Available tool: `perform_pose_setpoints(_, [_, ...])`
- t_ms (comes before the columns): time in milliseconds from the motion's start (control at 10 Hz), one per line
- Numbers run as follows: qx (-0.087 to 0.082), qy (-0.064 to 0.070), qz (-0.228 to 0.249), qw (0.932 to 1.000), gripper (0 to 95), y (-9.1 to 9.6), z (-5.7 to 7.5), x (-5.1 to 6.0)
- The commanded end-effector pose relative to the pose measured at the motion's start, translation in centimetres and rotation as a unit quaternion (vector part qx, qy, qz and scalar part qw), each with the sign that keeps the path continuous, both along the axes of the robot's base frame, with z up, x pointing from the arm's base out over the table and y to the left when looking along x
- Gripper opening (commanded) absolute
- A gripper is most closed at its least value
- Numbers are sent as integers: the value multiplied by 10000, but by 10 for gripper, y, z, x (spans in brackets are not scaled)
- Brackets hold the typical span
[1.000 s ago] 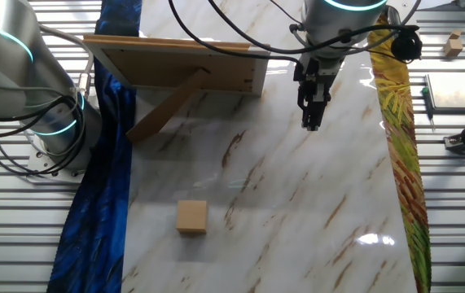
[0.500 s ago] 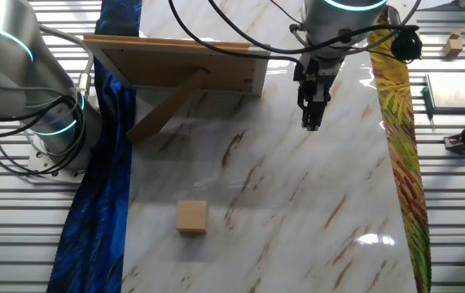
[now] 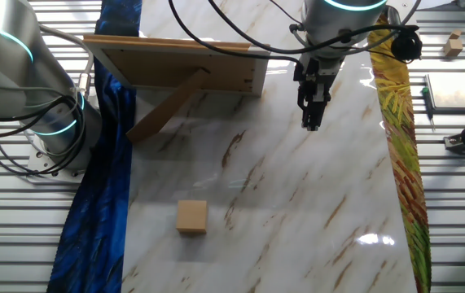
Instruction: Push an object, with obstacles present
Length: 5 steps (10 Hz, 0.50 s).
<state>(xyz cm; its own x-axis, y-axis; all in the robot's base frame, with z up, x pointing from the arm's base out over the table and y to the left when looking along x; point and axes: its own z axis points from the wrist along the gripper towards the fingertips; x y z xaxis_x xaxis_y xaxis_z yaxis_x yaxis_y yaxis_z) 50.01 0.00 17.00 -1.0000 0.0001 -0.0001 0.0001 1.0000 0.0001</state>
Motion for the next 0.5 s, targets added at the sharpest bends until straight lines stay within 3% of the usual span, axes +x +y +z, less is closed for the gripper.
perform_pose_setpoints(100, [145,-160,672,9975,0,0,0,0])
perform_pose_setpoints(500, [125,-152,1123,9935,0,0,0,0])
